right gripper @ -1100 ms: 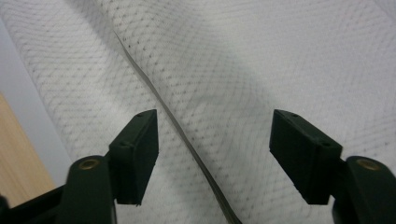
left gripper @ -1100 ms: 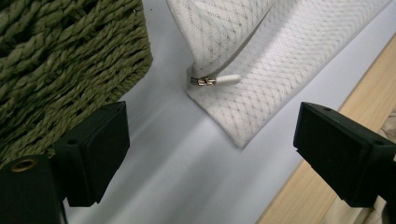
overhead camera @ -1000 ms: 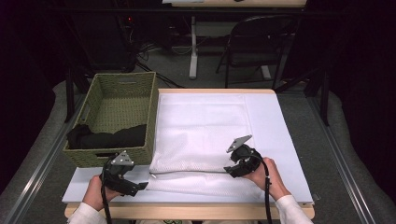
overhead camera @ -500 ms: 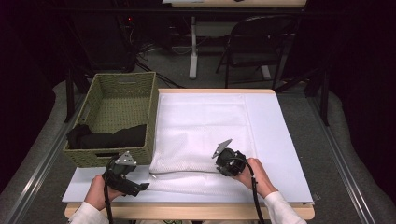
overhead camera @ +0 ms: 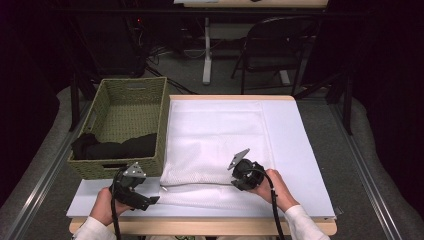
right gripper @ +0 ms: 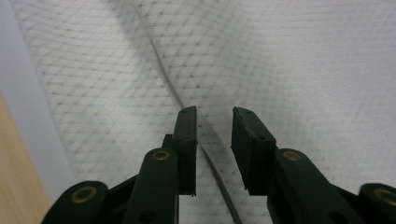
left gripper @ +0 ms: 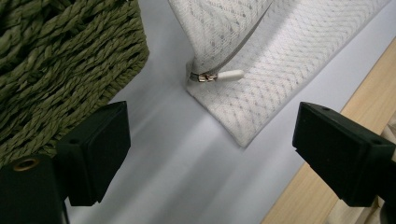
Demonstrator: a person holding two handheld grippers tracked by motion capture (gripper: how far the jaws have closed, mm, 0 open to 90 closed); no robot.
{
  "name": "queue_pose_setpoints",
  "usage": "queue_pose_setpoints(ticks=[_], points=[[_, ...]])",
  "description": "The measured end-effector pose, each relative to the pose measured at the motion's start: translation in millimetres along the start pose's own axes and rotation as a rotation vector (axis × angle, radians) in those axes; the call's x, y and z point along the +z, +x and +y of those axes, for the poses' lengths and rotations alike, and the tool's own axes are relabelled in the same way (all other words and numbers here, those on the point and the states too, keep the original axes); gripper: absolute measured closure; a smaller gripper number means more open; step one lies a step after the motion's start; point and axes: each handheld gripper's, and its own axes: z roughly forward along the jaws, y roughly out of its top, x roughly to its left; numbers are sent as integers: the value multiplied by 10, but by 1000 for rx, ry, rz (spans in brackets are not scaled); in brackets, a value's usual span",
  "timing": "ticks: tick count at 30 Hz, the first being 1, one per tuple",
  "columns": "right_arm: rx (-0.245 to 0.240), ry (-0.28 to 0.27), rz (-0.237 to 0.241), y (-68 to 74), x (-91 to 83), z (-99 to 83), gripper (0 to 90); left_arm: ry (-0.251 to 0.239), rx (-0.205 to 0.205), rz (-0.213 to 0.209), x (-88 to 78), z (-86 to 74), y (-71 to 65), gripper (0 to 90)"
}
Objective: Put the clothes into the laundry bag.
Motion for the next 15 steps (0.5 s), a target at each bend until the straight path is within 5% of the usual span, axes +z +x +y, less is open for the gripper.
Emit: queue_pose_setpoints(ticks=[4, 11, 15], points=[[-30, 33, 5, 42, 98, 16, 651, 2, 3, 1, -1, 0, 1, 115], [-30, 44, -46, 46, 125, 15, 896, 9, 9, -6, 17, 8, -2, 116], [-34, 45, -53, 50, 125, 15, 900, 11, 9, -8, 15, 7, -3, 116]])
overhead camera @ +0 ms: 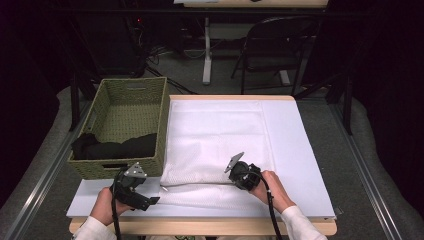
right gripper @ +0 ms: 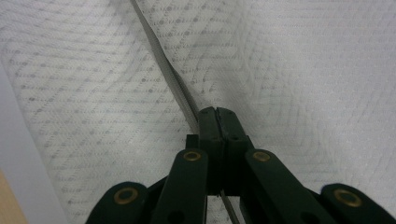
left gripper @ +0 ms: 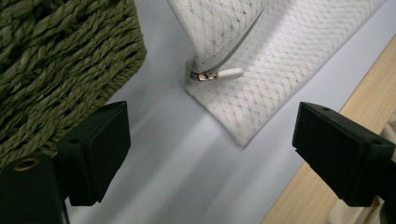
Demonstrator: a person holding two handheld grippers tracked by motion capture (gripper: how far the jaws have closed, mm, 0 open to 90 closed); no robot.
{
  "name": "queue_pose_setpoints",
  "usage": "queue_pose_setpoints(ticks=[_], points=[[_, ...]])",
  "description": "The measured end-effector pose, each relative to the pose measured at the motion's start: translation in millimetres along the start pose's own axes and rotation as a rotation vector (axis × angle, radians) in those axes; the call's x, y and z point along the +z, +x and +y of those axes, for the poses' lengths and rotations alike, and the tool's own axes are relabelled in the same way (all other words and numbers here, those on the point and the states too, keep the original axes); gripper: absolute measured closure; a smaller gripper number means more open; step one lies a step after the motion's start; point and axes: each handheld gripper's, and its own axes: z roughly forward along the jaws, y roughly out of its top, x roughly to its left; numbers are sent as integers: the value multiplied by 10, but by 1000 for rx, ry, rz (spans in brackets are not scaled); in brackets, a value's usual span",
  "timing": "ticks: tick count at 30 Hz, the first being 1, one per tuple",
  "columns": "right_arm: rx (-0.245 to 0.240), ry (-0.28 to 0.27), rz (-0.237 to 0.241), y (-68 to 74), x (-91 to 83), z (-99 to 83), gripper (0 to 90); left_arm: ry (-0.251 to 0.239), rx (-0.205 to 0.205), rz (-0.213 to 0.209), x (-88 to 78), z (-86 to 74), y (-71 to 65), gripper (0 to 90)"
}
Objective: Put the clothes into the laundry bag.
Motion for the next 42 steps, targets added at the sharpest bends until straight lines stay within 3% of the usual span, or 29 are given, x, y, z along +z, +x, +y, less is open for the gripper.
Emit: queue_pose_setpoints(ticks=[4, 12, 15, 17, 18, 22, 25, 28, 33, 42], points=[[-7, -4, -5, 3, -10, 4, 900, 2, 0, 6, -8, -3, 0, 116], [34, -63, -92, -86, -119, 17, 900, 6, 1, -6, 6, 11, 1, 116], [37, -22, -54, -123, 14, 21, 892, 8, 6, -7, 12, 14, 1, 116], [29, -14, -35, -133, 49, 9, 829, 5, 0, -9, 13, 10, -1, 116], [34, -18, -3, -148, 62, -1, 783, 7, 0, -10, 13, 8, 3, 116], [33, -13, 34, -149, 85, -2, 708, 8, 0, -13, 20, 11, 8, 115], [21, -12, 20, -151, 96, 18, 687, 7, 2, -19, 22, 14, 2, 115], [42, -20, 5, -173, 124, 56, 625, 1, -1, -29, 24, 13, 3, 113], [55, -32, 0, -203, 147, 73, 621, 4, -4, -25, 35, 12, 11, 112], [59, -45, -60, -207, 133, 111, 519, 15, 1, -24, 32, 9, 16, 113]])
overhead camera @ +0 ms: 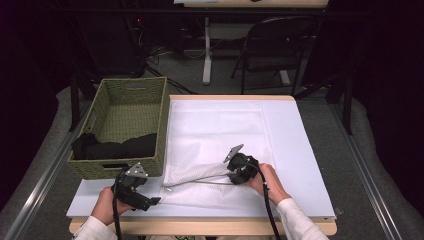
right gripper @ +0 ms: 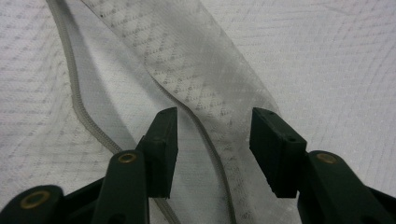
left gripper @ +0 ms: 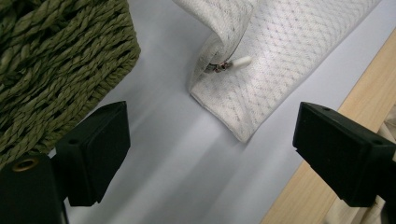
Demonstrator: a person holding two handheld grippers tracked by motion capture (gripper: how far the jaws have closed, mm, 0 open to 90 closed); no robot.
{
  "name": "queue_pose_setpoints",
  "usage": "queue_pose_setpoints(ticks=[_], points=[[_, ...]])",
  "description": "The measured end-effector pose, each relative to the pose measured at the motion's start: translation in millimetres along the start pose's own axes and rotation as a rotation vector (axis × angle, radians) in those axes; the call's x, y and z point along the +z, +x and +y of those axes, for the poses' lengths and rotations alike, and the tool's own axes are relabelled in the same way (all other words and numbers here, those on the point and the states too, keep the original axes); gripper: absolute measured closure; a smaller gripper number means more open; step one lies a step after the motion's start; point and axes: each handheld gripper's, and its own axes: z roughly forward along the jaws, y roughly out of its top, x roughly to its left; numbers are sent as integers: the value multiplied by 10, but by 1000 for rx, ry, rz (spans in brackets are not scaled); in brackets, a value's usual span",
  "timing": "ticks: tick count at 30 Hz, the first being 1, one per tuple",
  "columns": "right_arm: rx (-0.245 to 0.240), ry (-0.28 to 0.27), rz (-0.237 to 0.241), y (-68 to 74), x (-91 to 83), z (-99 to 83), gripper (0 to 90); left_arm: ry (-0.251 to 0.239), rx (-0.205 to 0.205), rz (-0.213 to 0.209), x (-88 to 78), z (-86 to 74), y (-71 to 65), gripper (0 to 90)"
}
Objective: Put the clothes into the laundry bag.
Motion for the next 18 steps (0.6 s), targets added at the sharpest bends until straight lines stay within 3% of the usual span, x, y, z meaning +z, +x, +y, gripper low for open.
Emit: queue_pose_setpoints(ticks=[6, 8, 11, 12, 14, 15, 18], points=[[11, 5, 11, -33, 43, -13, 534, 9, 4, -4, 15, 7, -6, 113], [15, -6, 40, -48, 51, -22, 614, 5, 3, -3, 19, 7, -13, 113], [40, -9, 72, -66, 57, -30, 654, 4, 4, -5, 17, 6, -7, 113], [54, -4, 112, -99, 58, -33, 730, 3, 2, -9, 17, 5, -4, 114], [62, -7, 128, -104, 60, -35, 770, 2, 1, -10, 17, 5, -2, 114], [54, -2, 113, -100, 51, -31, 838, 3, 1, -12, 17, 4, -2, 114], [45, -3, 100, -85, 23, -25, 873, 1, -4, -16, 22, 2, -4, 114]])
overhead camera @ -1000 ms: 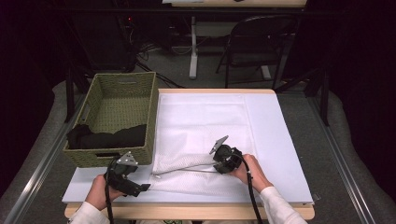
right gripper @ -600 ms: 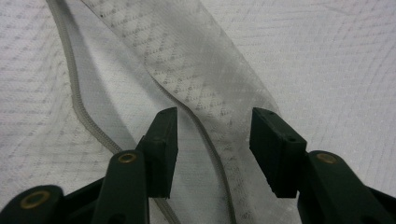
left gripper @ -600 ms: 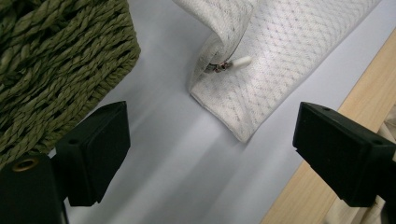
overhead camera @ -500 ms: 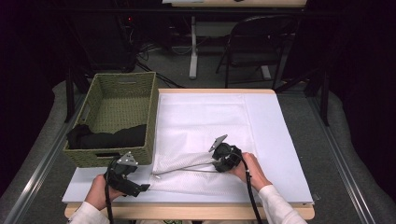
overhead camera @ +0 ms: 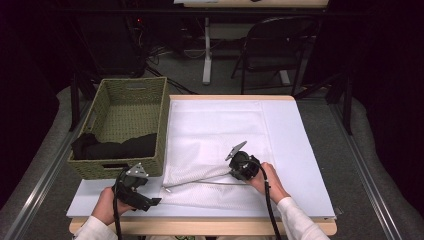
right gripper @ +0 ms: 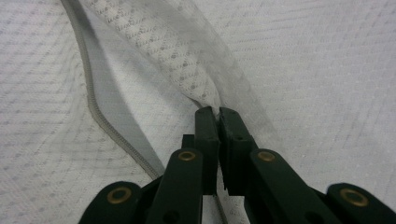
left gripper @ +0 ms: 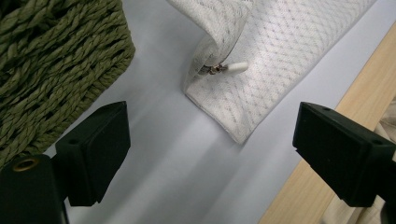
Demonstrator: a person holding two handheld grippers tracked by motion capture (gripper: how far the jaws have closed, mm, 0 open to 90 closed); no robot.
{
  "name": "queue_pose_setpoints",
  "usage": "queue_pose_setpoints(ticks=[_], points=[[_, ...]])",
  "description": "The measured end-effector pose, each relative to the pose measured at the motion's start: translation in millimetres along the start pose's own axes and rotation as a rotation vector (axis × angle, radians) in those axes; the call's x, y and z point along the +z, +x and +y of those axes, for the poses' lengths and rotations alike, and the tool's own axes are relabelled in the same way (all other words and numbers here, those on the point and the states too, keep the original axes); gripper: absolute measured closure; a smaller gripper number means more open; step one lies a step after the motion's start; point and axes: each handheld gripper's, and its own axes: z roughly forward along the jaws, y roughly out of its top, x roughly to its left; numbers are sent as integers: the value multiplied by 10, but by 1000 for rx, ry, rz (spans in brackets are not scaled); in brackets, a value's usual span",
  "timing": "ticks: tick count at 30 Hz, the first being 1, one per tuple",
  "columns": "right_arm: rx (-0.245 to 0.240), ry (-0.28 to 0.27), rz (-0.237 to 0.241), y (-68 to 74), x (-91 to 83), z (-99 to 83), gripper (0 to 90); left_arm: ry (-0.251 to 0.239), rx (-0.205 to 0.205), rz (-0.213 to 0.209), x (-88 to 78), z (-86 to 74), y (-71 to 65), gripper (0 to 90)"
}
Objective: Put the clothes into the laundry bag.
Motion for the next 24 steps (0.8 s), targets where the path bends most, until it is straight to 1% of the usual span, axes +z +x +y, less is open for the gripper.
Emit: queue_pose_setpoints(ticks=[1, 3, 4, 6, 8, 10, 11, 12, 13, 16, 17, 18, 19, 21, 22, 24], points=[[-8, 0, -4, 4, -12, 5, 873, -1, 1, -3, -2, -1, 2, 114], [-4, 0, -2, 8, -31, 12, 873, -1, 3, -3, -5, -3, 3, 113], [-9, -10, -5, 3, -48, 15, 872, -2, 5, -1, -7, -3, 2, 113], [-2, -13, -3, 2, -100, 24, 869, -9, 1, -4, -15, -9, 2, 112], [-4, -29, -8, 11, -153, 30, 868, -8, 2, -4, -20, -10, 3, 110], [-4, -26, -4, 17, -191, 37, 867, -1, 7, -4, -20, -8, 0, 109], [-6, -23, -5, 24, -210, 38, 862, -1, 6, -11, -11, -8, -7, 108], [-9, -14, 0, 20, -212, 36, 863, 1, 8, -8, -6, -7, -10, 107], [-5, -14, -7, 25, -219, 32, 864, 1, 8, -8, -6, -7, -10, 106], [-8, -21, -6, 14, -235, 33, 861, 2, 9, -10, -5, -6, -6, 104], [-8, -22, -13, 7, -243, 34, 863, 5, 8, -11, -3, -6, -4, 104], [0, -35, -15, 3, -246, 35, 865, 7, 7, -14, -1, -5, 0, 103], [18, -35, -10, -12, -240, 39, 863, 9, 8, -18, 4, -2, 2, 102], [24, -36, -9, -16, -235, 39, 864, 8, 7, -18, 6, -2, 1, 100], [19, -37, -27, -21, -213, 48, 866, 7, 6, -20, 8, -1, -1, 100], [20, -46, -30, -20, -208, 54, 867, 7, 11, -22, 7, 2, -1, 98]])
